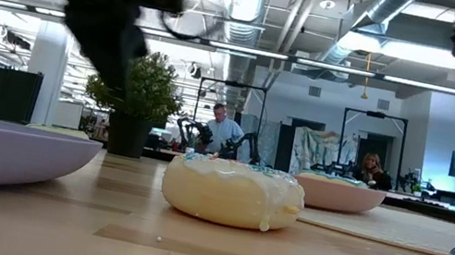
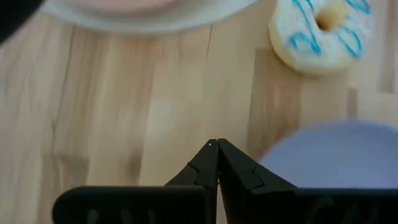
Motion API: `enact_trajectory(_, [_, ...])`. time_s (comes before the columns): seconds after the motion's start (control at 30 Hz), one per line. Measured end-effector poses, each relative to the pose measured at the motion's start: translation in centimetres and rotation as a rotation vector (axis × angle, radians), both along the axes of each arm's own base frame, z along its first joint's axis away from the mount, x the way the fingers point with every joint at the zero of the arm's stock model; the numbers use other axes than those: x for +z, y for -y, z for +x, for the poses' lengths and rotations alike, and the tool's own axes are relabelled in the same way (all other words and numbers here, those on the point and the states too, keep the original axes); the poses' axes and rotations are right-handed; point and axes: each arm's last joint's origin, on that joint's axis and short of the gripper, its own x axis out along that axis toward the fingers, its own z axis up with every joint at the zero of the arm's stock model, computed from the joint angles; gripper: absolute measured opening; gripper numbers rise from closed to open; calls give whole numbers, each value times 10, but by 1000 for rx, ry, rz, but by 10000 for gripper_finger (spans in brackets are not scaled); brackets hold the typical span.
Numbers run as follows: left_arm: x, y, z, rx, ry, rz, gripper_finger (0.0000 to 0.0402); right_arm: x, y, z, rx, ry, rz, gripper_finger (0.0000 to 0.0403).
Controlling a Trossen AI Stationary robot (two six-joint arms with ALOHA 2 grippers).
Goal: Pick & Place donuts
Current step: Put the large blue donut on the light pink plate
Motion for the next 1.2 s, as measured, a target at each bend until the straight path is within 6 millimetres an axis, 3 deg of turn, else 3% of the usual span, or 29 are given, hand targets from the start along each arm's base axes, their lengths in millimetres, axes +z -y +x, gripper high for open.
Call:
enact_trajectory(0.27, [20, -15, -62, 93, 105, -103, 0, -14, -68, 5, -48, -199, 88, 113])
enact_trajectory(0.43, [42, -23, -79, 112, 223, -73, 0, -31, -103, -7, -93, -285, 122, 116])
enact_trajectory(0.6, [53, -27, -87, 97, 292, -8, 0, -46, -130, -8, -108, -293, 197, 147])
enact_trajectory(0.93, [52, -29, -85, 144, 293, -18, 0, -74, -148, -2, -88, -404, 204, 234])
enact_trajectory(1.2, [52, -29, -85, 180, 296, -37, 0, -85, -150, 2, -44, -419, 165, 234])
